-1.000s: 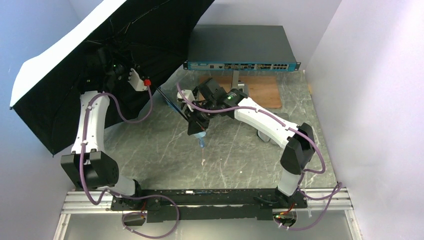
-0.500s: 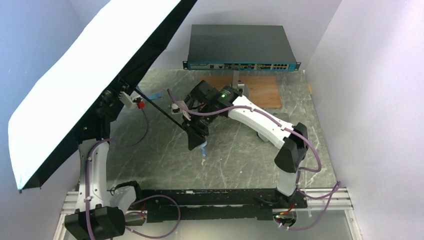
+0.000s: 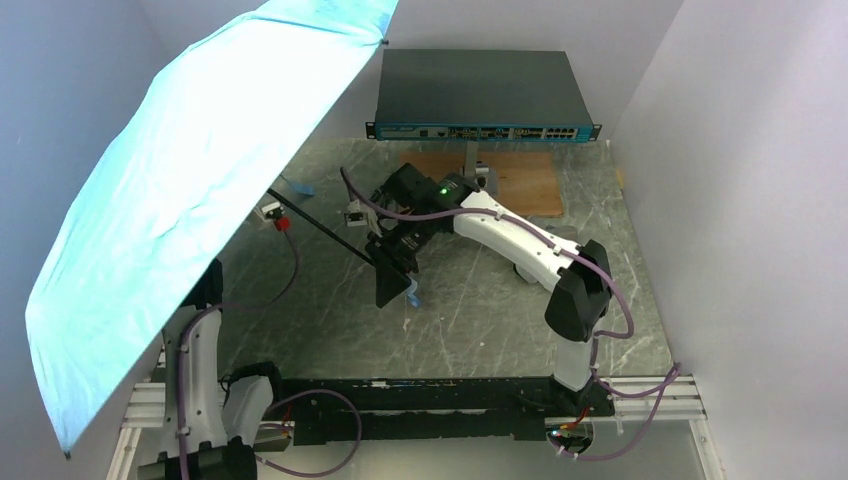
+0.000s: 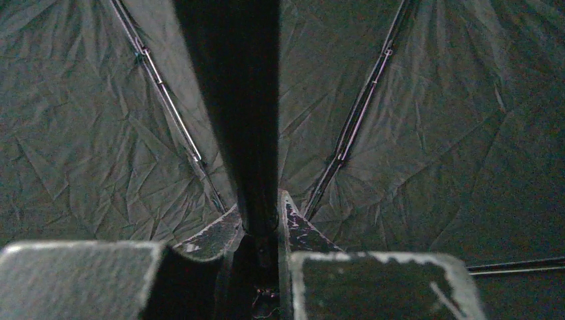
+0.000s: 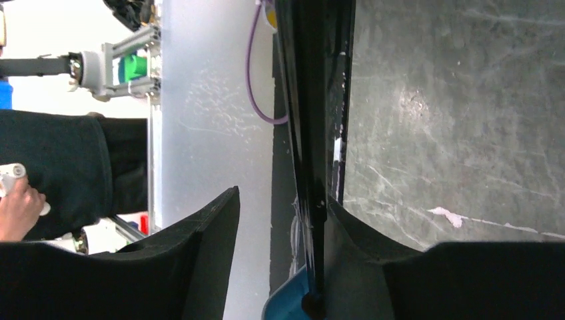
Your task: Open the umbrella
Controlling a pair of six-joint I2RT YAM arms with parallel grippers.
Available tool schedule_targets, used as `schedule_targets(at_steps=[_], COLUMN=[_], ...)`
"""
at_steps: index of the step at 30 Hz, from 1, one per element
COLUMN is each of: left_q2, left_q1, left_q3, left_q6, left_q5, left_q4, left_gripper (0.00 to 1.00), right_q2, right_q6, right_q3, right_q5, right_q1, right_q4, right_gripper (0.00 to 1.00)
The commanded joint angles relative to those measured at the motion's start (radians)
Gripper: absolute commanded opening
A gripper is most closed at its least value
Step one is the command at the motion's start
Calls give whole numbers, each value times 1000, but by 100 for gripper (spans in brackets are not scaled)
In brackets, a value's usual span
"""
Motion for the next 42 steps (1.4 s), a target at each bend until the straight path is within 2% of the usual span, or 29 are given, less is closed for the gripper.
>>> schedule_targets(at_steps=[1,3,6,9,12,14,15,18,20,24,26,29,31,34,37,42], left_q2=[-63,-73,-71,-78,-66,-49,-39,2,36,96,112,106,71,10,-33,-31], left_q1=[8,4,-4,-7,-9,-10,-9,-9,-9,-10,-9,-9,-9,-10,-10,-9], left_q3=[-5,-8,-8,20,23,58,70,64,52,70,76,42,11,-26,-50,-55], left_q6=[61,62,50,26,-4,-24,-33,-8,16,37,49,60,70,103,149,165], left_q5=[-5,17,13,40,17,-12,-30,-107,-167,-267,-288,-267,-210,-98,-8,35], left_q4=[73,50,62,6,36,14,16,87,168,233,241,256,180,13,-152,-208], left_gripper=[0,0,0,0,0,0,0,0,5,11,15,27,39,45,45,39], right_q2=[-63,-60,-63,-63,-65,-70,-70,-64,-75,-90,-92,-83,-79,-84,-83,-77], right_q6=[116,144,163,136,103,79,58,-41,-78,-91,-105,-152,-176,-183,-186,-212], right_q3=[-5,-9,-28,-41,-52,-68,-74,-81,-115,-177,-179,-132,-97,-80,-64,-50], right_q5=[-119,-146,-152,-143,-119,-104,-93,-61,-32,2,2,29,39,32,23,18], right_q1=[-9,-11,-14,-18,-17,-15,-9,18,38,46,47,62,73,78,83,86], right_q4=[106,128,149,123,91,71,51,-59,-96,-112,-131,-181,-203,-192,-193,-218], right_gripper=[52,55,43,38,25,12,10,13,14,0,0,0,0,0,0,0])
